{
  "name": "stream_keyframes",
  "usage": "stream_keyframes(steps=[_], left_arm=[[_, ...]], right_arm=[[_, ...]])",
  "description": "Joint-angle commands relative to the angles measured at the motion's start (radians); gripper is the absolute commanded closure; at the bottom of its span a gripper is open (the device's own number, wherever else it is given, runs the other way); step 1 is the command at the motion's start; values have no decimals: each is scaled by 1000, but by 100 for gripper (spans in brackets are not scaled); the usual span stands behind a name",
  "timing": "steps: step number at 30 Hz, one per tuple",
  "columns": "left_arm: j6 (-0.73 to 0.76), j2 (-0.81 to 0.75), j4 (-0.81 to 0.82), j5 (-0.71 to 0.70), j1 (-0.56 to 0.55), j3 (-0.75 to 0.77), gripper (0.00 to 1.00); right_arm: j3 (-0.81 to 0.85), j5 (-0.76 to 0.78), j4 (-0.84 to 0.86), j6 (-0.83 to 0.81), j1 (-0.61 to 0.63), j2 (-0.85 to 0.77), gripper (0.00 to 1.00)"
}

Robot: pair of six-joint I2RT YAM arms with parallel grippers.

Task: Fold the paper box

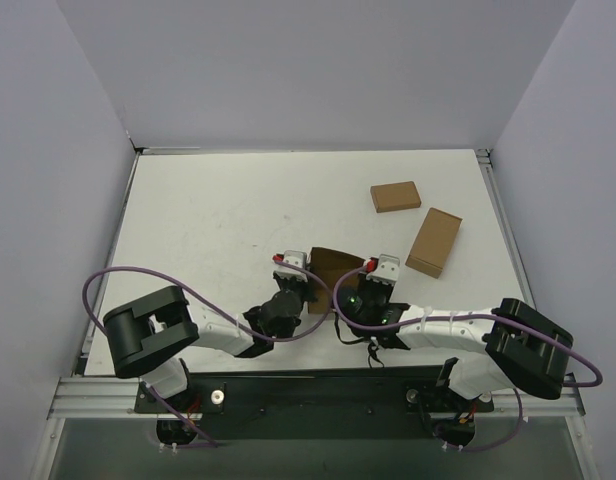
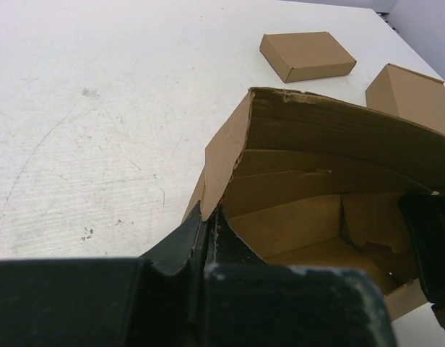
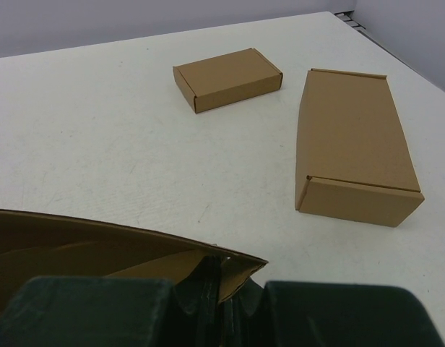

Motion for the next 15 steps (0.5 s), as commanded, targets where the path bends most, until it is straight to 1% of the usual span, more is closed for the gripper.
stream_keyframes(steps=[1, 7, 10, 11, 12, 15], left_arm=[[-49, -55, 49, 257, -50, 103, 100], [-2, -106, 40, 242, -36, 70, 100], [40, -118, 23, 286, 5, 60, 100], [44, -121, 15, 335, 22, 57, 100], [44, -123, 1, 349, 59, 57, 100], [61, -143, -28, 372, 115, 47, 100]], right_arm=[[-13, -198, -23, 54, 49, -8, 100], [-25, -193, -74, 103, 69, -75, 100], [-39, -210, -56, 131, 84, -111, 100], [-42, -218, -42, 128, 89, -115, 100], [-39, -224, -28, 125, 94, -117, 100], [-21, -230, 19, 94, 115, -96, 100]])
